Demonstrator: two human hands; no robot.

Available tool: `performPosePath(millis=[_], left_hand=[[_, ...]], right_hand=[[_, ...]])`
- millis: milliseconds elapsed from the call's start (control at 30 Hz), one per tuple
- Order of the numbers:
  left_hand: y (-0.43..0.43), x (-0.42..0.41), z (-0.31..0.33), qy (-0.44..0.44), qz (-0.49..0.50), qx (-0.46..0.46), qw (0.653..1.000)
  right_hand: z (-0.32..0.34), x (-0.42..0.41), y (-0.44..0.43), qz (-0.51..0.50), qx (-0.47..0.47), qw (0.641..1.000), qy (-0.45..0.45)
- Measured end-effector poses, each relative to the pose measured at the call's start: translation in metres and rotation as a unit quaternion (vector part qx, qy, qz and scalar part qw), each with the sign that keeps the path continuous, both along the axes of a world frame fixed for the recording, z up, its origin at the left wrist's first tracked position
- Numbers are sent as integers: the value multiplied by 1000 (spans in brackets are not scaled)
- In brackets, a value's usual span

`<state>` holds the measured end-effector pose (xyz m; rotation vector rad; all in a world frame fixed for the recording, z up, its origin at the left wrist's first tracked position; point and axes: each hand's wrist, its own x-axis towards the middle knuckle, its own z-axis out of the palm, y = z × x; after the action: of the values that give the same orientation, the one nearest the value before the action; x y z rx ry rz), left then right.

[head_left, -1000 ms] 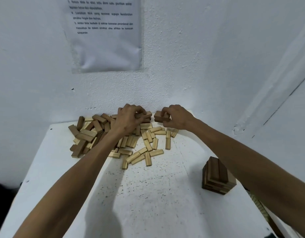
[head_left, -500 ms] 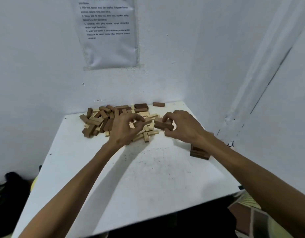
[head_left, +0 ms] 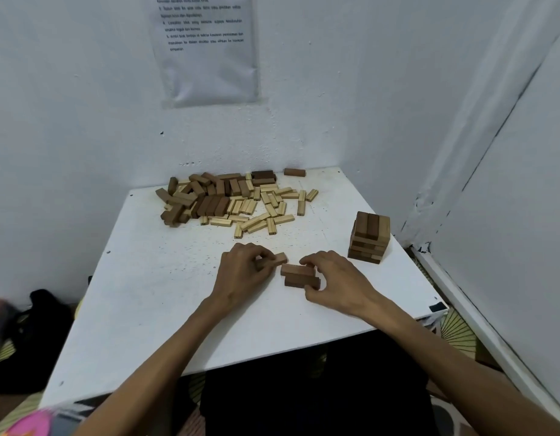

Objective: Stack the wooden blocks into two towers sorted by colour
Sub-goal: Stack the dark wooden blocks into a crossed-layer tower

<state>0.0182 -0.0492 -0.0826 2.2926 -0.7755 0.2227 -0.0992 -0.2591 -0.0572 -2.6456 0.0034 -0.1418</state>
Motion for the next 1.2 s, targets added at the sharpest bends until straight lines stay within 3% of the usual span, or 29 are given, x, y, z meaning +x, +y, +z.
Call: performPosePath(millis=[133, 267, 467, 600, 1200], left_hand=[[-1, 3, 3, 45, -58, -12, 997], [-3, 7, 2, 63, -135, 65, 987], [1, 9, 0, 0, -102, 157, 982], [-2, 8, 13, 60, -115, 205, 970], [-15, 14, 37, 160, -168, 205, 951]], right_hand=[[-1, 3, -2, 9, 11, 1000, 8], [0, 7, -4, 1, 55, 998, 7], [-5, 14, -13, -5, 10, 999, 37], [3, 24, -20, 27, 11, 992, 120], [9, 48, -29, 76, 34, 983, 163]])
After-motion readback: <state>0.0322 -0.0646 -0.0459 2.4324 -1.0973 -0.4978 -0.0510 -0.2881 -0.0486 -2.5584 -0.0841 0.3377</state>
